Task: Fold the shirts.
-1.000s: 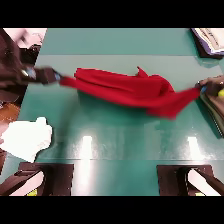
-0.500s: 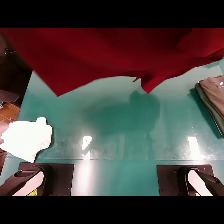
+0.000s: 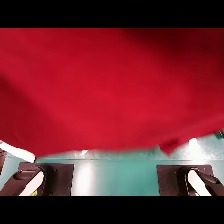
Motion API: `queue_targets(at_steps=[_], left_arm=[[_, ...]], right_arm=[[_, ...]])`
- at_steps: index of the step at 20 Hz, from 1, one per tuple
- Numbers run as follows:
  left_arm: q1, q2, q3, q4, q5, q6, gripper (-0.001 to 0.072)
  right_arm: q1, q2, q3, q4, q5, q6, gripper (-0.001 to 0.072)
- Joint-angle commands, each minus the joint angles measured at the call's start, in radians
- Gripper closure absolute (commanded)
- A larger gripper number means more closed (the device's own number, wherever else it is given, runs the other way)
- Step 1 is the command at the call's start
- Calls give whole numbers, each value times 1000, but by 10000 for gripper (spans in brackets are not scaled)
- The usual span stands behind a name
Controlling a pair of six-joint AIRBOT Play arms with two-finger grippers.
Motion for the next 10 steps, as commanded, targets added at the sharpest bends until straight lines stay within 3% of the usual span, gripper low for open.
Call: queue_targets(at_steps=[1,6,10], left_arm=[[1,-19,-288,54,-38,-24,684],[0,-262,-605,45,-144,6,684],[0,-541,-640,44,-16,63,684]], right_arm=[[1,-152,-21,34,221,16,702],[58,-424,-269,56,323,22,701],[122,-638,-409,55,195,21,701]])
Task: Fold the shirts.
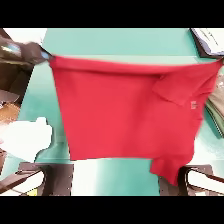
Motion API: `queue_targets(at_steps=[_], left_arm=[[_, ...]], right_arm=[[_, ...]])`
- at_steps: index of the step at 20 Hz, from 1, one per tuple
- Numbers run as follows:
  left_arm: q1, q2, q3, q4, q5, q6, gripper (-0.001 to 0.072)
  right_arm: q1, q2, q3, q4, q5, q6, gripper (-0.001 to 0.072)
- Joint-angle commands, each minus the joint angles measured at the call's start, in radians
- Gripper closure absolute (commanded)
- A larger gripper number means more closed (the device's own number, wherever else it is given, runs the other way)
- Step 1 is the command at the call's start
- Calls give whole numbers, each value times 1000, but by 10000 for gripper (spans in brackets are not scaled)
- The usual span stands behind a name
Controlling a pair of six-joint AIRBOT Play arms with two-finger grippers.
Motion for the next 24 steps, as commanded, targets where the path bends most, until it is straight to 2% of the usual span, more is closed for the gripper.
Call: queue_targets(at_steps=[1,5,8,10,12,14,16,18,24], left_arm=[[0,-235,-55,-11,139,63,684],[0,-419,3,-97,331,87,684],[0,-463,47,-177,466,124,684],[2,-463,73,-181,502,155,684],[9,-463,100,-175,463,170,683],[14,-463,109,-173,378,197,684],[11,-463,107,-139,273,247,684],[-2,-463,86,-82,209,261,684],[-8,-463,-61,-21,212,261,684]], right_arm=[[45,-196,-105,7,-119,1,701],[45,-392,-1,11,-271,2,701],[45,-475,127,10,-309,2,701],[42,-485,177,8,-352,2,701],[29,-484,217,8,-361,2,702],[26,-471,216,3,-307,2,702],[27,-440,143,-1,-273,2,702],[37,-392,20,-1,-287,2,703],[58,-262,-308,0,-413,21,702]])
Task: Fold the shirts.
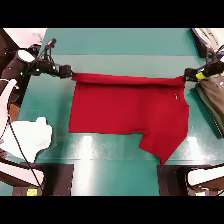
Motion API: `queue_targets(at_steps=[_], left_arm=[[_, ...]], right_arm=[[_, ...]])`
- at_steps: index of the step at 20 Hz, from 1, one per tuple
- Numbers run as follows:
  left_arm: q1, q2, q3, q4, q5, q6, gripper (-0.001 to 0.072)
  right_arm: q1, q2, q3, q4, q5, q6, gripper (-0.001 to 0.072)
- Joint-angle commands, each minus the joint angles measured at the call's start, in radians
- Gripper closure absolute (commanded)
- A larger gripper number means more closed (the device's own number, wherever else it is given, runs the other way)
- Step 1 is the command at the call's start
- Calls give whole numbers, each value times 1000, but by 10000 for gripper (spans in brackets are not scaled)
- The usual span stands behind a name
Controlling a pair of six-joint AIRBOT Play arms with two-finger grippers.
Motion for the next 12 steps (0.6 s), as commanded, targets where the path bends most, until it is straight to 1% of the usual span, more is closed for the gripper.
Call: queue_targets(at_steps=[1,3,5,6,7,8,9,12], left_arm=[[-3,0,-67,37,-26,8,684],[-3,0,-71,38,-50,7,684],[-3,0,-71,41,-69,-23,681],[-3,0,-71,46,-74,-49,502],[-3,0,-71,49,-82,-76,283],[-3,0,-71,54,-96,-98,245],[1,0,-71,60,-120,-98,246],[69,20,-72,66,-240,-142,246]], right_arm=[[7,73,-169,5,-73,16,701],[0,116,-246,5,-114,36,700],[-8,158,-309,11,-143,41,699],[-9,174,-328,14,-145,41,692],[-9,184,-336,14,-137,41,583],[-9,193,-336,14,-119,41,365],[-9,206,-336,14,-99,41,292],[-28,266,-336,14,5,40,297]])
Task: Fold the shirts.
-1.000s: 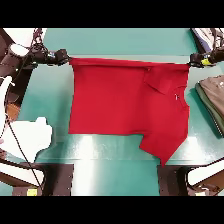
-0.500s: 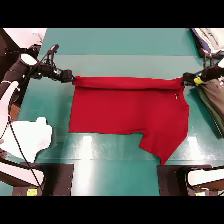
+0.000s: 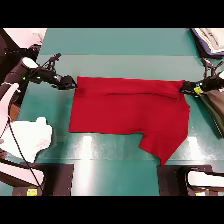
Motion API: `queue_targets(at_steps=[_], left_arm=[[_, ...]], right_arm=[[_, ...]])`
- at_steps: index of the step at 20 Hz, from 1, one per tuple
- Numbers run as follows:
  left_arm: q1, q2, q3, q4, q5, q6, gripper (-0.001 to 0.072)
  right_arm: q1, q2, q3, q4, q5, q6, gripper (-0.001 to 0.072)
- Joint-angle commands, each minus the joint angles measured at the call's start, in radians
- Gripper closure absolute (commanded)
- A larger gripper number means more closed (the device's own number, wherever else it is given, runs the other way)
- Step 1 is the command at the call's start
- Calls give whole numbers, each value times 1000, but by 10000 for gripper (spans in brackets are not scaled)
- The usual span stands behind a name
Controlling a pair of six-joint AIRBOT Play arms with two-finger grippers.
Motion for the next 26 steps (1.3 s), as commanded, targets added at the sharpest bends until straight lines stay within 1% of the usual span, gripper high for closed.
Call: queue_targets(at_steps=[1,2,3,4,6,8,11,14,16,17,20,21,22,23,24,26], left_arm=[[74,29,-5,26,-161,-48,246],[105,55,-25,40,-213,-48,246],[127,90,-68,56,-238,-47,247],[142,140,-138,65,-240,-43,246],[146,245,-316,79,-210,-22,247],[146,335,-497,65,-191,-16,247],[146,425,-703,64,-137,-1,247],[146,448,-799,33,-87,11,247],[138,449,-816,-21,-69,44,262],[128,449,-816,-45,-58,63,358],[72,449,-816,-82,5,58,360],[50,448,-816,-85,27,39,394],[36,449,-816,-85,42,29,554],[29,449,-816,-87,55,27,662],[28,449,-813,-89,58,25,684],[28,449,-790,-89,46,23,685]], right_arm=[[-28,74,-13,2,133,-7,301],[-43,98,-13,3,189,-37,301],[-59,123,-14,3,245,-64,301],[-73,146,-13,3,288,-74,301],[-93,187,-14,3,327,-79,301],[-97,224,-13,2,321,-80,301],[-90,253,-14,3,309,-81,301],[-79,254,-13,3,316,-81,301],[-80,254,-14,39,316,-81,301],[-82,254,-14,52,316,-82,301],[-81,254,-14,55,329,-82,301],[-81,254,-14,53,339,-82,301],[-83,254,-14,46,354,-82,301],[-89,256,-18,46,370,-82,301],[-102,268,-43,47,378,-82,301],[-145,322,-156,45,371,-82,302]])
